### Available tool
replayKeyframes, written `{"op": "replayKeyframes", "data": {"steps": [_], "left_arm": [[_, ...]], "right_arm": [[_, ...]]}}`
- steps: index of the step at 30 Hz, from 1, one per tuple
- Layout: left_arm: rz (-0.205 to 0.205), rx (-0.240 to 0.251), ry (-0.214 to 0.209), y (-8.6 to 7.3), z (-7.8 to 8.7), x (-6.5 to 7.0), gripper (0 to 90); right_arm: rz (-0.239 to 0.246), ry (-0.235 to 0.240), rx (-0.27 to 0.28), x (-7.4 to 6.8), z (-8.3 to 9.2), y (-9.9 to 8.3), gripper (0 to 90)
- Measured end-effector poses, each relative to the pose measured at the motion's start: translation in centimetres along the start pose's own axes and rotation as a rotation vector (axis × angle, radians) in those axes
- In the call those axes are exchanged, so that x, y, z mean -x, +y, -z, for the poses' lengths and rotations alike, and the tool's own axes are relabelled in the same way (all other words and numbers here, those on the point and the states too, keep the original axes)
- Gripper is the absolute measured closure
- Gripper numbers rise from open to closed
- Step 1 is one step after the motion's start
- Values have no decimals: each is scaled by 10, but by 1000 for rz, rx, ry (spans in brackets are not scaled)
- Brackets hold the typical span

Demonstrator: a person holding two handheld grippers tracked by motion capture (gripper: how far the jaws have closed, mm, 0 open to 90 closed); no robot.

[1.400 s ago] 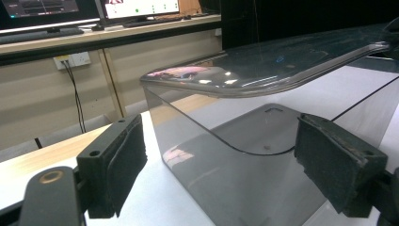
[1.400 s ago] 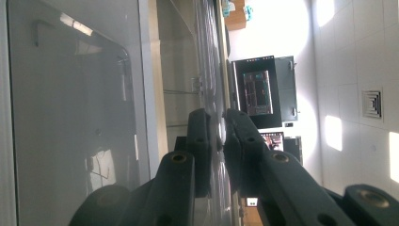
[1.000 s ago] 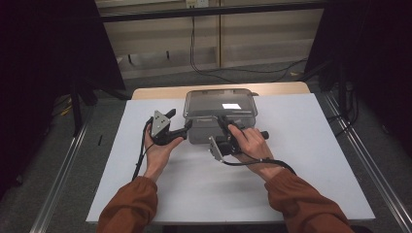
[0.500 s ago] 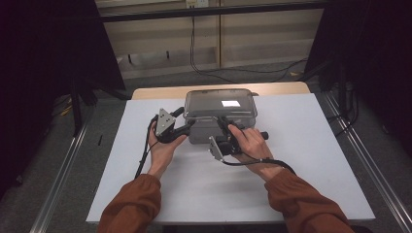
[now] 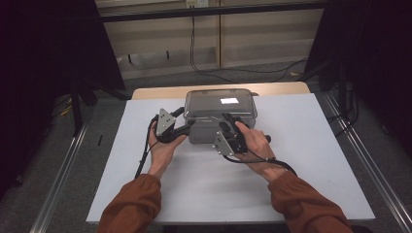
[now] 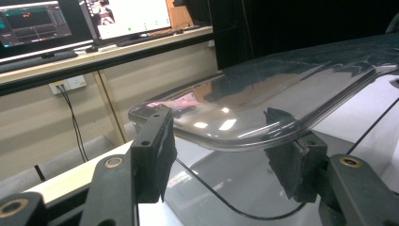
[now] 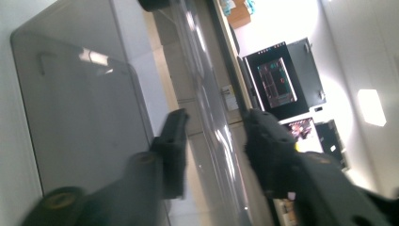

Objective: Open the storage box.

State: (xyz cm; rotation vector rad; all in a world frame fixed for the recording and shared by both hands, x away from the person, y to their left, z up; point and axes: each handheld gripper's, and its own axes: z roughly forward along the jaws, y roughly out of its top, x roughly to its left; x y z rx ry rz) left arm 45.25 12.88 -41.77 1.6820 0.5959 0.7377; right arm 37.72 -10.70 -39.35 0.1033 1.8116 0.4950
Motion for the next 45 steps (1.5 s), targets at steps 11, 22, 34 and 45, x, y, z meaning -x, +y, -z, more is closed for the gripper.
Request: {"op": "replayKeyframes", "data": {"steps": [11,22,34,45], "left_arm": [[1,4,4,1,0,0,436],[7,8,6,4,0,0,435],[15,15,5,7,-1,0,437],[10,11,-2,10,-1,-3,439]], "right_arm": [[-315,34,-8,13,0,-31,283],[-590,130,-8,26,-3,-48,202],[-797,153,60,35,1,-67,95],[-893,160,77,43,-4,-87,78]]}}
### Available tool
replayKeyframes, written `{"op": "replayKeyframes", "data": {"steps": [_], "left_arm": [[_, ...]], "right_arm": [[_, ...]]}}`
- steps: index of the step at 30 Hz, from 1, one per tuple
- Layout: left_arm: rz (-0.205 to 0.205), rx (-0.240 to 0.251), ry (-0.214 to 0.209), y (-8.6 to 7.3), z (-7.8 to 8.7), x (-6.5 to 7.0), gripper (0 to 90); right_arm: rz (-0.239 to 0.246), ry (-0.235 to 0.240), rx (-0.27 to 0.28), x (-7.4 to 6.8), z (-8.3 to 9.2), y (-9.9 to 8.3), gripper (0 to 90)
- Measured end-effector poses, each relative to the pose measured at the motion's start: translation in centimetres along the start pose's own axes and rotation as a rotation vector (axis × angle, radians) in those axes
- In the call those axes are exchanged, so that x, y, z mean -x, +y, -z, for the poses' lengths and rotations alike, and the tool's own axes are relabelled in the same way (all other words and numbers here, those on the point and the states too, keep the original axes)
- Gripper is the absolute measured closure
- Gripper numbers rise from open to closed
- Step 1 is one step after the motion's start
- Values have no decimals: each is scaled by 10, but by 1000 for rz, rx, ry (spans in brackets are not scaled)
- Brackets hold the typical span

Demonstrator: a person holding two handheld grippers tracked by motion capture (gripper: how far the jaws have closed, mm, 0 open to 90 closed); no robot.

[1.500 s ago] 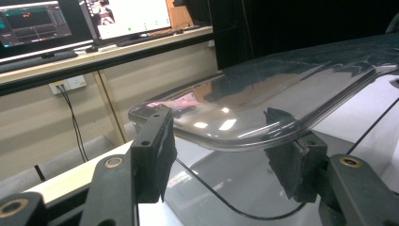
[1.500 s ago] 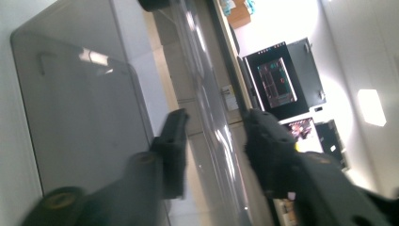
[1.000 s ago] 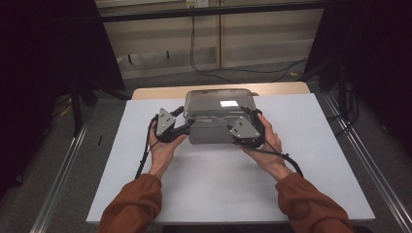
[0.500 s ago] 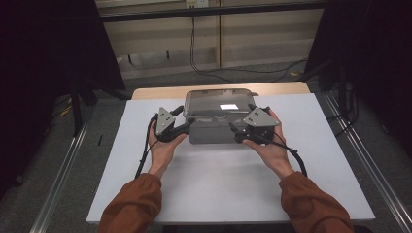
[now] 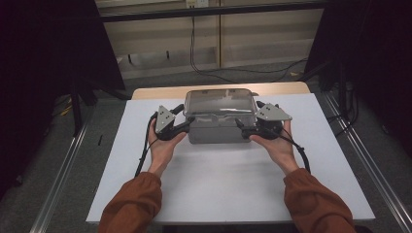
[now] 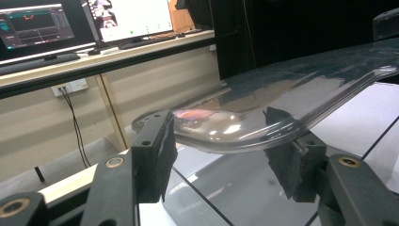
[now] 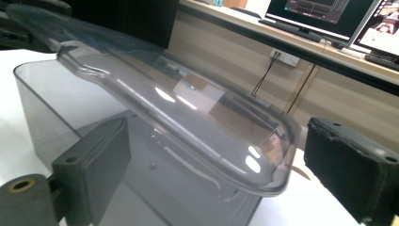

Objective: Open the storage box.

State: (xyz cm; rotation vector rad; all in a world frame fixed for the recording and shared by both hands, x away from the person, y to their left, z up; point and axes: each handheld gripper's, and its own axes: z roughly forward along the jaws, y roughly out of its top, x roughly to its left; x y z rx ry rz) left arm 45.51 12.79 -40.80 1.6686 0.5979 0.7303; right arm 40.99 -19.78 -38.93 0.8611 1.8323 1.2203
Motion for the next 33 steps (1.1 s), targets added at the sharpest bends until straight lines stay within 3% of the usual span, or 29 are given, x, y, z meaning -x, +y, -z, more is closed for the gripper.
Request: {"op": "replayKeyframes", "data": {"steps": [20,26,33], "left_arm": [[29,24,-1,4,-11,-9,442],[29,24,-7,5,-16,-14,445],[39,35,-6,8,-20,-19,472]], "right_arm": [[-3,-23,32,23,-25,-6,232],[-34,-2,50,31,-35,-11,305],[-17,24,69,37,-44,-2,379]]}}
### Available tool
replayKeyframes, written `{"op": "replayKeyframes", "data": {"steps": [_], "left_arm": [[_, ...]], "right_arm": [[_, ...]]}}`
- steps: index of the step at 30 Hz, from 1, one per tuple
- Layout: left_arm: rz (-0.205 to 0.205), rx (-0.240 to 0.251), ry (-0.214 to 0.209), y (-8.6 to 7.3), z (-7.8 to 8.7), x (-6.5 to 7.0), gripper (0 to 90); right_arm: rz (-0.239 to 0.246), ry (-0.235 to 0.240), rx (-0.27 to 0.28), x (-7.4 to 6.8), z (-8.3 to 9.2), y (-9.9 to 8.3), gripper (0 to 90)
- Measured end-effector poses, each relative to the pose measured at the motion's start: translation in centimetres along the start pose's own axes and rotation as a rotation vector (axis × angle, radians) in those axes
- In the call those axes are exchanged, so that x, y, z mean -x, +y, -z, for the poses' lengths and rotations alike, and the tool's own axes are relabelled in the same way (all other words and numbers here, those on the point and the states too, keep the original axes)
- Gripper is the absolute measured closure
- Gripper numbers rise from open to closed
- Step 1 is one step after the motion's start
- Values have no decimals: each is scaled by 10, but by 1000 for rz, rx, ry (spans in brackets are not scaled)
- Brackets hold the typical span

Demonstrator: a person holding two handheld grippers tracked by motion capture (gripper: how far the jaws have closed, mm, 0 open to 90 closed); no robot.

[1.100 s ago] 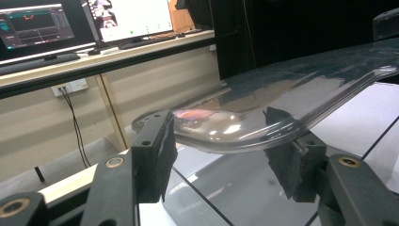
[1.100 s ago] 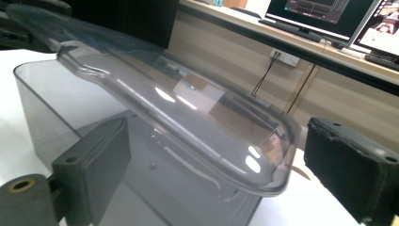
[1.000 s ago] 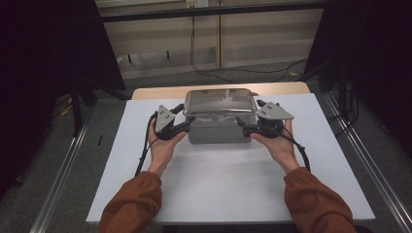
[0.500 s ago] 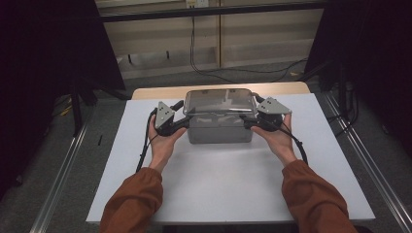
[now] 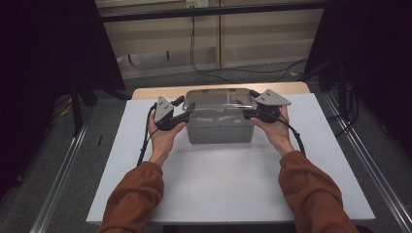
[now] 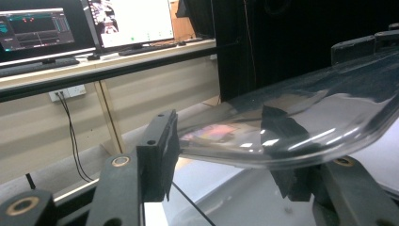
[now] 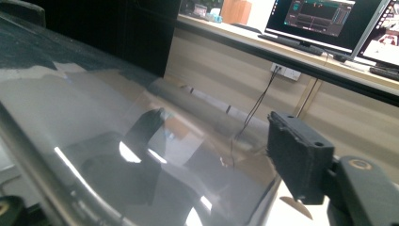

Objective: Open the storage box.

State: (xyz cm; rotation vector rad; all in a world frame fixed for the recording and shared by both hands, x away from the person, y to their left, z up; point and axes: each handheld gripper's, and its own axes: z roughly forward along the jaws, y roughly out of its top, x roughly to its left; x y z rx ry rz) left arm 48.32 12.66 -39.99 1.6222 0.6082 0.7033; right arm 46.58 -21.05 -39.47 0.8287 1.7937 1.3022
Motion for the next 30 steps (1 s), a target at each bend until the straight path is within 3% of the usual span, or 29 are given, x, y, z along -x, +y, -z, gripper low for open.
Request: {"op": "replayKeyframes", "data": {"steps": [6,24,30], "left_arm": [[-4,15,5,4,-5,-4,495],[6,16,24,7,-29,-19,546],[-12,1,23,10,-35,-22,551]], "right_arm": [[-7,14,16,3,-6,7,443],[-16,36,31,14,-13,19,459],[-23,42,33,18,-15,22,459]]}}
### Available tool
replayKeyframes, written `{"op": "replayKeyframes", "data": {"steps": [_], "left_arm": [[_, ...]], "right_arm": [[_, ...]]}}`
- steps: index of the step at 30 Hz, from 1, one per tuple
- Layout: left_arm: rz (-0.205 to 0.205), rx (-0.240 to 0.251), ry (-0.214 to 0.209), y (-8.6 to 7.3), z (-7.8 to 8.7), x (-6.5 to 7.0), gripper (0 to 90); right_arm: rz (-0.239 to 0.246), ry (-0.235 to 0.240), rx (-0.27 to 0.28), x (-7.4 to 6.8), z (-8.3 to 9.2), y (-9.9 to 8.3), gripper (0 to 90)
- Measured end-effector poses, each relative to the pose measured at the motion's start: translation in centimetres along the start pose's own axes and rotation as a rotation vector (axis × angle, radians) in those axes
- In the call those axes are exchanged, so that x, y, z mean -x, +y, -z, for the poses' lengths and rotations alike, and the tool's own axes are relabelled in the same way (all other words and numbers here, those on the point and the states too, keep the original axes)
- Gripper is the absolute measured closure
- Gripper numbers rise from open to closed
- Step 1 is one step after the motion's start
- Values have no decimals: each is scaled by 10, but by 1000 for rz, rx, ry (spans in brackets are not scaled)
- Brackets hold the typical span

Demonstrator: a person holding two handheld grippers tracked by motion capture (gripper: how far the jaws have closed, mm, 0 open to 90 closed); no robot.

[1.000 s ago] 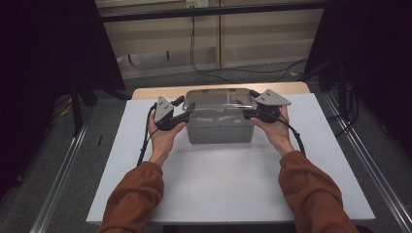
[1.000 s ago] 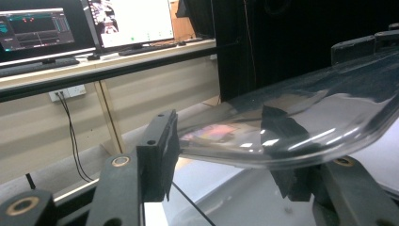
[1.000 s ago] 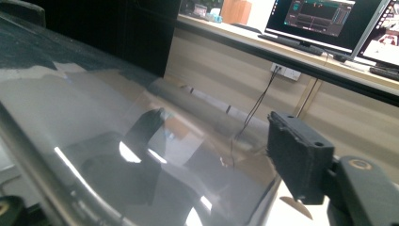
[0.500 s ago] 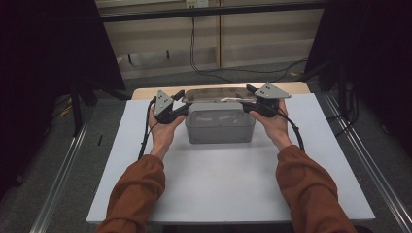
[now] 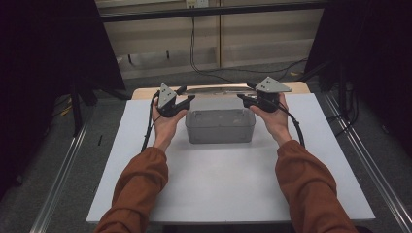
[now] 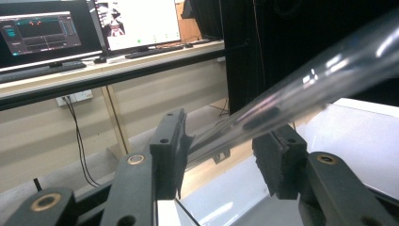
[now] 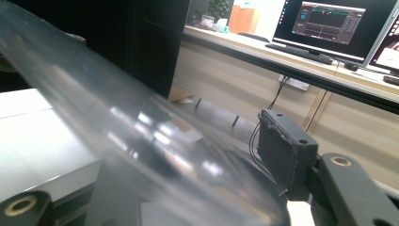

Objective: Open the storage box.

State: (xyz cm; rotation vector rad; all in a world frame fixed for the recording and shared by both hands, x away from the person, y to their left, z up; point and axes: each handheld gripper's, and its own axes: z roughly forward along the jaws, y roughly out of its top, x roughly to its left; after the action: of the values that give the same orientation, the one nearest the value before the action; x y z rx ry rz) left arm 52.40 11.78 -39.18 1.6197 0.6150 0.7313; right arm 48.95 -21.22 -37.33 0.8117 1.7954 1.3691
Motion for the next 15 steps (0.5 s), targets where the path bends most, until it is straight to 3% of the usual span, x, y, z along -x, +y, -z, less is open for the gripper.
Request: {"op": "replayKeyframes", "data": {"steps": [15], "left_arm": [[11,-7,17,6,-7,-9,644]], "right_arm": [[-77,-15,8,19,-12,-3,497]]}}
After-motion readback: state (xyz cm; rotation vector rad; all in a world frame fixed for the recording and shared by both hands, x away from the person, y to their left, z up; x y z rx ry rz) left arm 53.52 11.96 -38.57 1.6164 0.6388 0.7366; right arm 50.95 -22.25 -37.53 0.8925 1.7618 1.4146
